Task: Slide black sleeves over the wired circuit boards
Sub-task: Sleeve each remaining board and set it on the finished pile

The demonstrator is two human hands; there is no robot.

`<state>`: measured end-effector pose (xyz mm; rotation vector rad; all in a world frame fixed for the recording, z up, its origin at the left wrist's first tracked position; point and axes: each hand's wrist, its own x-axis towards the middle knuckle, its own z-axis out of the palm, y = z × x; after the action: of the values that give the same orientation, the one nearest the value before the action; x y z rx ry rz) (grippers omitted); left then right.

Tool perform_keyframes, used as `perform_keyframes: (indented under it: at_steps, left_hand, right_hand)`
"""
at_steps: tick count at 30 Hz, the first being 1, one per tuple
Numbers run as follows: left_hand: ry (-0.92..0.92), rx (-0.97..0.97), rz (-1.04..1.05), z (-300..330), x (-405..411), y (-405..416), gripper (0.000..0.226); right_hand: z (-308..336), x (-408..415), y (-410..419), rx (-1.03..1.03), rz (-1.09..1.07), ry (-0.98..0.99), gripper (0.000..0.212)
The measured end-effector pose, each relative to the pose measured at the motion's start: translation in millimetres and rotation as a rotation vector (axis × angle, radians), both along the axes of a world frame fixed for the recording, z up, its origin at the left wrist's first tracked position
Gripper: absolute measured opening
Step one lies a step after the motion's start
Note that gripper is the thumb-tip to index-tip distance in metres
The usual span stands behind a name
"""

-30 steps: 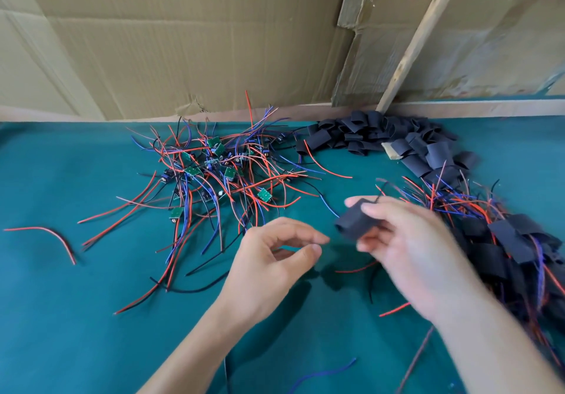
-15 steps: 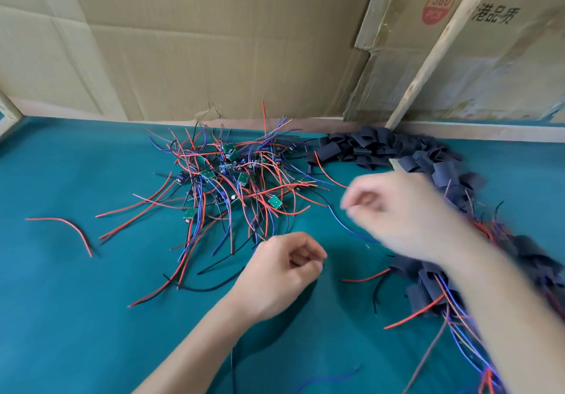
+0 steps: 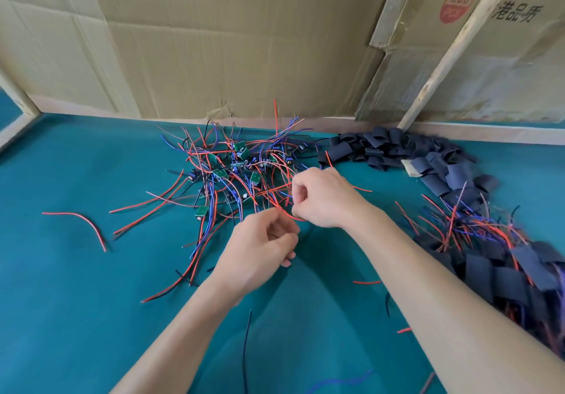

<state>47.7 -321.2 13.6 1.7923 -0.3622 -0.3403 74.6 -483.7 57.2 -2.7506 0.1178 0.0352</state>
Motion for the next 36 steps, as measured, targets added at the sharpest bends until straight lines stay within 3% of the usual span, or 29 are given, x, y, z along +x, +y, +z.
perform_keyframes:
  at_steps: [3, 10, 14, 16, 19, 24, 26, 29, 31, 36]
  left_hand:
    - [0.017, -0.044, 0.016, 1.9, 0.4, 1.4, 0.014]
    - [0.176, -0.124, -0.227, 12.8, -6.3, 1.9, 0.018]
    - [0.272, -0.231, -0.394, 12.7, -18.0, -5.7, 0.040]
    - [0.307, -0.292, -0.411, 10.4, -23.6, -11.2, 0.034]
    - [0.355, -0.355, -0.364, 7.9, -24.5, -11.4, 0.025]
    - [0.386, -0.373, -0.255, 4.6, -20.5, -13.7, 0.025]
    - [0.384, -0.365, -0.190, 4.2, -21.7, -15.4, 0.025]
    - [0.376, -0.344, -0.152, 6.3, -21.2, -13.4, 0.024]
    - [0.373, -0.318, -0.162, 7.4, -20.9, -12.8, 0.023]
    - [0.351, -0.253, -0.224, 10.1, -22.0, -14.4, 0.023]
  right_hand:
    - [14.4, -16.2, -20.7, 0.100, -0.045, -0.027, 0.018]
    - [42.2, -94.7, -64.4, 1.040, -0.188, -0.011, 0.014]
    - [25.3, -115.9, -40.5, 1.209, -0.152, 0.066, 0.036]
    - [15.2, -115.9, -23.0, 1.133, -0.125, 0.061, 0.028]
    - [8.2, -113.0, -13.8, 0.799, -0.075, -0.012, 0.012]
    - [18.2, -103.1, -22.8, 0.404, 0.121, 0.082, 0.012]
    - [24.9, -89.7, -34.3, 0.306, 0.105, 0.093, 0.008]
    - [32.8, -49.0, -55.9, 0.187, -0.084, -0.122, 0.009]
    - [33.6, -15.5, -66.8, -0.005, -0.133, -0.179, 0.014]
    - [20.2, 52.0, -84.8, -0.614, 0.010, 0.047, 0.039]
